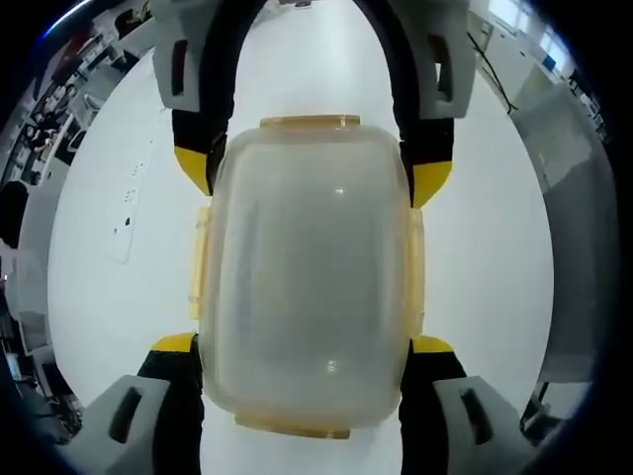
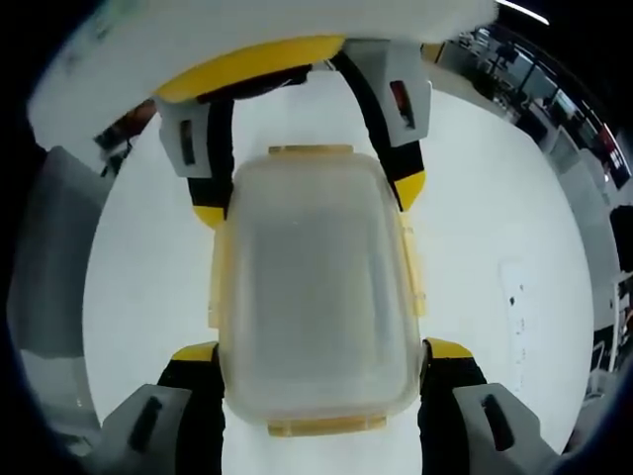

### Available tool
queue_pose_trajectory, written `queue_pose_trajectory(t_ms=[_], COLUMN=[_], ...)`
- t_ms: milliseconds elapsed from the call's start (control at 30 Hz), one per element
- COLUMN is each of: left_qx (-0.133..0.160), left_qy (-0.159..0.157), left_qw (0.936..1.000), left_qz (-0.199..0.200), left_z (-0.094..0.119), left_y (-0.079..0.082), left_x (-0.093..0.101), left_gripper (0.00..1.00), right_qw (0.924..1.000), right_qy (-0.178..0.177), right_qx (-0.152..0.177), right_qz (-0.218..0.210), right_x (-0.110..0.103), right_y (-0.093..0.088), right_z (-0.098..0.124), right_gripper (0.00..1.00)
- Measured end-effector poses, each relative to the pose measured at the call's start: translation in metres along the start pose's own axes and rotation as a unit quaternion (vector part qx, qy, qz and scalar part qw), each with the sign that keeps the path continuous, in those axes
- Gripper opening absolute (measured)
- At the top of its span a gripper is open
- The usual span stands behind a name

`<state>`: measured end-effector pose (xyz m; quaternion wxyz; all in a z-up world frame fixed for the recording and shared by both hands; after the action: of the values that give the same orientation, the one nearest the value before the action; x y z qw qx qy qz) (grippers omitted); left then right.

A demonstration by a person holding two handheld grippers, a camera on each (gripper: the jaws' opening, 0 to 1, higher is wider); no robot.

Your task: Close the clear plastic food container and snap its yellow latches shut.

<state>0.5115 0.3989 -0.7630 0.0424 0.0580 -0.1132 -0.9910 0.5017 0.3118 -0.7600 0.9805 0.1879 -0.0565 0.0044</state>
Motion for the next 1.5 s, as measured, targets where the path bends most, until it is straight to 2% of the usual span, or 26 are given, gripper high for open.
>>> queue_pose_trajectory(t_ms=[467,1033,1300,1500], left_qx=[0.005,0.003,0.007,0.037], left_qy=[0.001,0.000,0.004,0.004], left_qw=[1.0000,1.0000,1.0000,0.9989], left_qz=[0.005,-0.002,-0.001,0.027], left_z=[-0.0015,-0.0016,-0.0007,0.0014], left_y=[0.0007,0.0022,0.0018,0.0001], left_x=[-0.0066,-0.0057,-0.0048,0.0012], left_gripper=[0.82,0.82,0.83,0.89], right_qw=[1.0000,1.0000,0.9997,0.9987], right_qy=[0.002,0.002,-0.004,-0.017], right_qx=[-0.005,-0.006,0.018,0.045], right_qz=[0.004,0.004,0.014,0.018], right_x=[0.0074,0.0059,0.0050,0.0026], right_y=[-0.0004,-0.0013,-0.0021,-0.0002], right_z=[-0.0017,-0.0009,0.0020,0.0056], right_gripper=[0.82,0.82,0.82,0.81])
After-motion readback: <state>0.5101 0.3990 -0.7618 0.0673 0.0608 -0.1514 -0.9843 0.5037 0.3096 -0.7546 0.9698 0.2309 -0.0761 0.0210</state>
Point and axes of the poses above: the point that each gripper's makers call its tool centre point, and the gripper's own axes: z roughly backward along the fingers, x roughly to its right, y roughly out of its top, the point moved 4 cm from there along z, roughly backward along the fingers, and after that the axes turned 9 degrees about z, right-handed, at the moved point
